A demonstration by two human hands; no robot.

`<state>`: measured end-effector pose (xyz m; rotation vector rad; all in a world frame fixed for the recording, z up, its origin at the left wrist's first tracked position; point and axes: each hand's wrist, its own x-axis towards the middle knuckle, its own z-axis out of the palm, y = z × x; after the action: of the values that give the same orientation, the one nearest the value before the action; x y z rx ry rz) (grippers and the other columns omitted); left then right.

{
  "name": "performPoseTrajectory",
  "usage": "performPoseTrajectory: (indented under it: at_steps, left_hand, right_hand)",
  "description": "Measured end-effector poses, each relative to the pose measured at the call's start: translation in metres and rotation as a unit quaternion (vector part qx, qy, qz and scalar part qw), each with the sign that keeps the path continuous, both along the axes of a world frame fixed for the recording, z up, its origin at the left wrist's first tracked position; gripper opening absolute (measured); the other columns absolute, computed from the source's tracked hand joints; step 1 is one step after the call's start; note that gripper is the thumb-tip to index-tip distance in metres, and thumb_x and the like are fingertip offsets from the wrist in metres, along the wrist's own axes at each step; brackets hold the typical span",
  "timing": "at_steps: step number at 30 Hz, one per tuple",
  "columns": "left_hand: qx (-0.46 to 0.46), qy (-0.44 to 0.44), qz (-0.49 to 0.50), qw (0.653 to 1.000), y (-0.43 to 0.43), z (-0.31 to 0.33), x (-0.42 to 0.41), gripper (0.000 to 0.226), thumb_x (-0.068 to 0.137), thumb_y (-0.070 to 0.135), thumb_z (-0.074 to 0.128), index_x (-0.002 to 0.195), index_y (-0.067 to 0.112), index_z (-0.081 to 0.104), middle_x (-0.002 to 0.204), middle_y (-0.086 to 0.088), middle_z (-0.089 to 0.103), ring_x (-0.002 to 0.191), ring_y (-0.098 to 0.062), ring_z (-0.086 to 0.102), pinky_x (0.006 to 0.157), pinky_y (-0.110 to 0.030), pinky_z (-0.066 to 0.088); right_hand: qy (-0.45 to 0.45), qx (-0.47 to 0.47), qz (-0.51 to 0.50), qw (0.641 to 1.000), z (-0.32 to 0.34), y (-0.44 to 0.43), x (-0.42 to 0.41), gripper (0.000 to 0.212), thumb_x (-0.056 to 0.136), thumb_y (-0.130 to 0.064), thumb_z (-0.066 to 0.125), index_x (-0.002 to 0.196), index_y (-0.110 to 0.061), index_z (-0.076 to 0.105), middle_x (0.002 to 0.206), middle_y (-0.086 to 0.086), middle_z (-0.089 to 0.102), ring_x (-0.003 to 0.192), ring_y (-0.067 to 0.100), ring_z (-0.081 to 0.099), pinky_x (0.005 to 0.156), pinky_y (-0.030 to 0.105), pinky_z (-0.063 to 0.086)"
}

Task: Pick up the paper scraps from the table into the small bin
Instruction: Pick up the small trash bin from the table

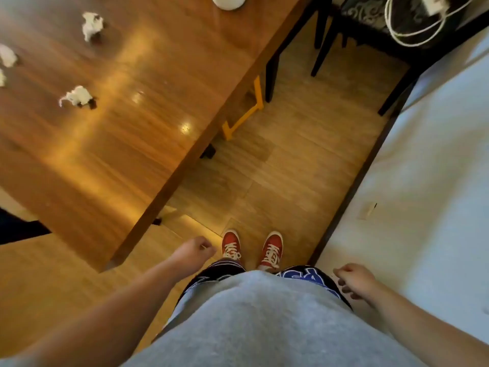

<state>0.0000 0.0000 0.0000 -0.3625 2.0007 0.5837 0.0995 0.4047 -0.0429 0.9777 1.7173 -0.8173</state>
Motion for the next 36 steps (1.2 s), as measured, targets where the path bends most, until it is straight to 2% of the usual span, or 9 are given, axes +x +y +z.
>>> performPoseTrajectory:
  at_steps: [6, 10, 16, 20, 24, 27, 30, 34, 36]
  left_hand:
    - [-0.052, 0.001, 0.040, 0.998, -0.014, 0.009, -0.009, 0.026, 0.093, 0.045, 0.056, 0.102, 0.021, 0.063, 0.097, 0.000, 0.066, 0.085, -0.015, 0.060, 0.065, -0.029, 0.044]
    - [-0.076, -0.034, 0.041, 0.996, -0.024, 0.004, -0.016, 0.028, 0.094, 0.047, 0.055, 0.103, 0.022, 0.061, 0.102, -0.001, 0.065, 0.090, -0.017, 0.060, 0.072, -0.030, 0.046]
    - [-0.082, -0.046, 0.043, 0.995, -0.013, -0.015, -0.079, 0.027, 0.091, 0.051, 0.056, 0.099, 0.026, 0.063, 0.104, 0.001, 0.064, 0.090, -0.016, 0.059, 0.073, -0.030, 0.046]
    - [-0.057, -0.039, -0.008, 0.998, 0.022, -0.017, -0.161, 0.028, 0.086, 0.056, 0.055, 0.096, 0.031, 0.063, 0.091, 0.007, 0.066, 0.082, -0.010, 0.060, 0.063, -0.026, 0.045]
    - [0.003, -0.019, -0.064, 0.998, 0.080, -0.004, -0.248, 0.026, 0.086, 0.054, 0.053, 0.096, 0.033, 0.064, 0.094, 0.008, 0.066, 0.085, -0.009, 0.061, 0.070, -0.028, 0.049]
    - [0.049, 0.019, -0.072, 0.996, 0.126, 0.013, -0.300, 0.019, 0.089, 0.049, 0.057, 0.092, 0.031, 0.062, 0.093, 0.008, 0.065, 0.082, -0.006, 0.059, 0.062, -0.022, 0.043]
    - [0.081, 0.055, -0.062, 0.993, 0.161, 0.030, -0.338, 0.026, 0.091, 0.047, 0.055, 0.105, 0.027, 0.065, 0.102, 0.007, 0.065, 0.090, -0.008, 0.060, 0.070, -0.024, 0.047]
    - [0.119, 0.189, 0.027, 0.974, 0.186, 0.058, -0.372, 0.009, 0.094, 0.041, 0.056, 0.098, 0.038, 0.064, 0.094, 0.018, 0.065, 0.087, -0.001, 0.062, 0.067, -0.017, 0.049]
    - [0.090, 0.279, 0.067, 0.954, 0.188, 0.067, -0.381, 0.007, 0.093, 0.036, 0.058, 0.098, 0.036, 0.063, 0.094, 0.019, 0.063, 0.089, -0.001, 0.061, 0.074, -0.023, 0.054]
  right_hand:
    - [0.101, -0.003, 0.023, 0.995, 0.010, 0.007, -0.127, 0.022, 0.102, -0.029, 0.057, 0.109, -0.010, 0.060, 0.092, 0.012, 0.067, 0.077, 0.026, 0.064, 0.059, 0.029, 0.048]
    - [0.151, -0.016, 0.030, 0.988, 0.016, -0.002, -0.208, 0.019, 0.100, -0.031, 0.060, 0.101, -0.013, 0.061, 0.091, 0.010, 0.069, 0.083, 0.026, 0.068, 0.085, 0.046, 0.058]
    - [0.154, -0.008, 0.050, 0.987, 0.007, 0.005, -0.292, 0.023, 0.101, -0.026, 0.060, 0.119, -0.012, 0.062, 0.099, 0.011, 0.071, 0.086, 0.025, 0.069, 0.079, 0.039, 0.056]
    - [0.125, 0.022, 0.079, 0.989, 0.020, 0.031, -0.315, 0.023, 0.100, -0.030, 0.061, 0.110, -0.010, 0.064, 0.091, 0.009, 0.070, 0.087, 0.027, 0.069, 0.067, 0.032, 0.050]
    - [0.092, 0.043, 0.072, 0.992, 0.035, 0.069, -0.316, 0.017, 0.099, -0.030, 0.061, 0.098, -0.014, 0.063, 0.085, 0.011, 0.069, 0.076, 0.027, 0.068, 0.058, 0.029, 0.044]
    - [0.074, 0.061, 0.051, 0.994, 0.041, 0.100, -0.316, 0.022, 0.098, -0.027, 0.062, 0.094, -0.006, 0.066, 0.083, 0.015, 0.071, 0.066, 0.026, 0.065, 0.053, 0.027, 0.041]
    - [0.062, 0.070, 0.037, 0.995, 0.045, 0.124, -0.330, 0.023, 0.099, -0.026, 0.061, 0.097, -0.004, 0.066, 0.079, 0.009, 0.069, 0.061, 0.022, 0.062, 0.049, 0.022, 0.041]
    - [0.104, 0.053, 0.083, 0.990, 0.047, 0.140, -0.385, 0.022, 0.098, -0.030, 0.062, 0.098, -0.009, 0.068, 0.094, 0.008, 0.073, 0.078, 0.023, 0.067, 0.066, 0.030, 0.047]
    - [0.157, 0.045, 0.130, 0.978, 0.052, 0.140, -0.427, 0.018, 0.097, -0.032, 0.064, 0.096, -0.015, 0.070, 0.093, 0.005, 0.073, 0.083, 0.020, 0.067, 0.071, 0.031, 0.048]
